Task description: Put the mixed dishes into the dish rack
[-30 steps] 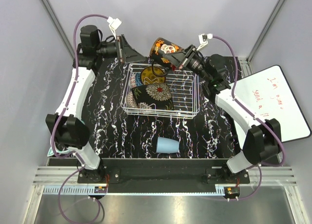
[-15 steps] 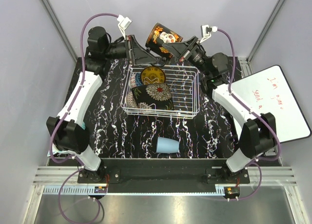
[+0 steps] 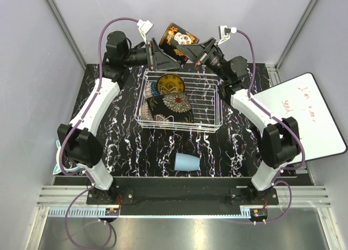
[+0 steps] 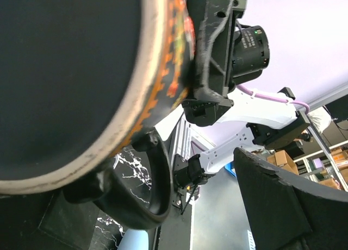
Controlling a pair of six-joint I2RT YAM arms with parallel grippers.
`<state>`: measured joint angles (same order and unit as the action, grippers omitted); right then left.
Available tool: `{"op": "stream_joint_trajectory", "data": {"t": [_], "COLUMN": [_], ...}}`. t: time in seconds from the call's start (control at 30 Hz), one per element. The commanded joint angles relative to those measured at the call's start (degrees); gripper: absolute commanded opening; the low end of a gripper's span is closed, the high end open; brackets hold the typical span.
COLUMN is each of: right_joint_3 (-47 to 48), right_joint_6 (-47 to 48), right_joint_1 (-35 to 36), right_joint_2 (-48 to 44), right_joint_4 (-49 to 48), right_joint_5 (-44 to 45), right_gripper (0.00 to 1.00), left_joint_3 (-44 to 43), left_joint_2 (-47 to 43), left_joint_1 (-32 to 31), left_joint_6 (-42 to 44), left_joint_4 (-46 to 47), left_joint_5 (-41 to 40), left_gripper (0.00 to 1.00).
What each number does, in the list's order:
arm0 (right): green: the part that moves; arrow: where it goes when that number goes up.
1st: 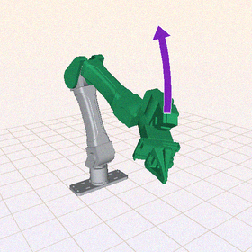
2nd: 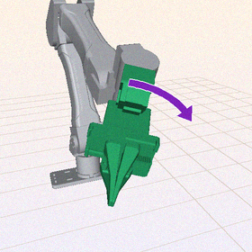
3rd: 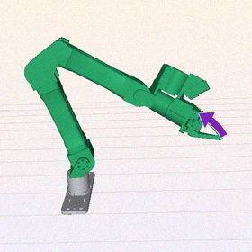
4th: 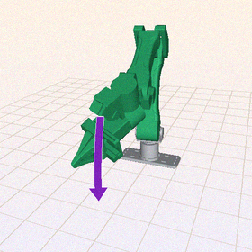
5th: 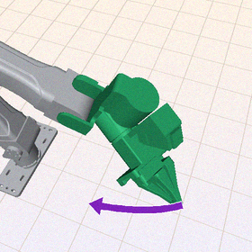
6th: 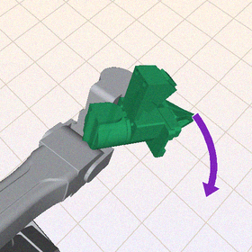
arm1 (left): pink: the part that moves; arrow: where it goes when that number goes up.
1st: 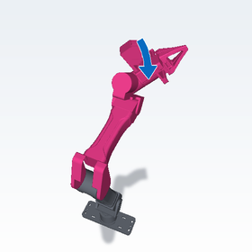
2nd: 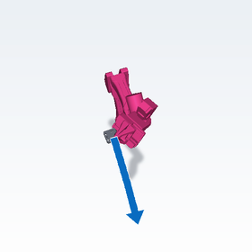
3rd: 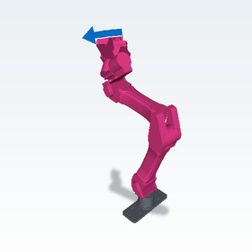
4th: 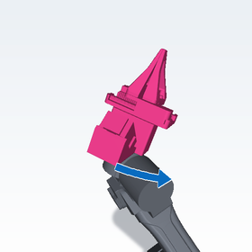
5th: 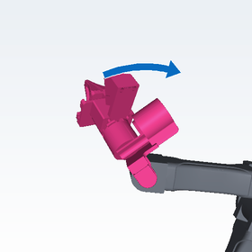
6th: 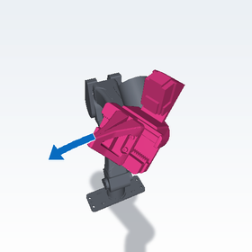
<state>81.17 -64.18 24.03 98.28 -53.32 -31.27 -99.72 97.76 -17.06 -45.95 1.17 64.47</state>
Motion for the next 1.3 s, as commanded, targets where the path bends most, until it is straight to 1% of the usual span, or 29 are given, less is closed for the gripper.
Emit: {"op": "stream_joint_trajectory", "data": {"t": [0.0,0.1,0.13,0.33,0.43,0.47,0.57,0.6,0.67,0.7,0.8,0.87,0.9,0.93,0.97,1.07,1.1,1.13,1.27], "right_joint_3": [6.2,5.9,5.9,5.3,5.1,5.1,5.6,5.7,5.6,5.5,4.9,4.7,4.4,4.3,4.0,2.9,2.6,2.5,2.3], "right_joint_6": [-1.6,-2.0,-2.2,-3.0,-3.1,-3.1,-2.4,-2.4,-1.9,-1.7,-0.8,-0.2,0.2,1.1,1.4,2.6,2.7,2.7,2.8], "right_joint_1": [3.7,4.0,4.1,5.3,5.8,5.9,6.1,6.1,6.2,6.3,6.2,6.3,6.2,6.2,6.2,6.2,6.2,6.2,6.2], "right_joint_2": [-1.2,-1.0,-0.9,-0.3,-0.1,0.1,0.2,0.2,-0.1,-0.1,-0.5,-0.3,-0.3,-0.3,-0.2,-0.3,-0.3,-0.1,0.2], "right_joint_4": [-11.5,-11.4,-11.5,-11.6,-11.5,-11.5,-11.0,-10.7,-10.6,-10.0,-9.3,-8.7,-8.3,-8.0,-7.5,-7.0,-6.9,-6.7,-5.4], "right_joint_5": [-4.3,-4.1,-4.1,-3.6,-3.5,-3.5,-3.7,-3.7,-4.0,-4.0,-4.2,-4.6,-4.8,-5.0,-5.0,-4.9,-4.9,-4.9,-5.5], "right_gripper": [0.00,0.00,0.00,0.00,0.00,0.00,0.00,0.00,0.00,0.00,0.00,0.00,0.00,0.00,0.00,0.00,0.00,0.00,0.00], "left_joint_3": [-2.7,-2.8,-2.9,-4.4,-6.7,-7.5,-8.0,-7.9,-7.8,-7.7,-7.3,-7.2,-7.2,-7.2,-7.2,-6.9,-6.6,-5.9,-5.0], "left_joint_2": [0.2,0.1,0.2,0.9,2.2,2.4,2.8,2.9,2.8,2.8,2.5,2.4,2.4,2.4,2.4,2.6,2.6,2.7,3.1], "left_joint_1": [-1.0,-1.2,-1.3,-1.4,-2.0,-2.1,-2.8,-3.0,-3.2,-3.1,-3.1,-3.1,-3.1,-3.1,-3.1,-3.1,-3.1,-3.2,-3.0], "left_joint_6": [1.5,1.6,1.5,0.5,0.0,-0.2,-0.6,-0.7,-1.4,-1.6,-2.0,-2.4,-2.6,-3.2,-3.5,-6.3,-7.8,-10.5,-16.4], "left_joint_4": [2.2,2.1,2.1,3.0,3.1,3.0,3.1,3.2,3.7,4.0,4.4,5.0,5.6,5.9,6.2,7.8,10.9,12.3,18.8], "left_joint_5": [-1.3,-1.7,-2.1,-5.0,-5.8,-5.9,-6.3,-6.3,-6.2,-6.0,-5.8,-5.7,-5.2,-5.0,-4.6,-3.0,-1.2,-0.5,2.8], "left_gripper": [0.99,0.93,0.89,0.82,0.76,0.71,0.62,0.55,0.48,0.40,0.34,0.21,0.10,0.06,0.00,0.00,0.00,0.00,0.00]}}
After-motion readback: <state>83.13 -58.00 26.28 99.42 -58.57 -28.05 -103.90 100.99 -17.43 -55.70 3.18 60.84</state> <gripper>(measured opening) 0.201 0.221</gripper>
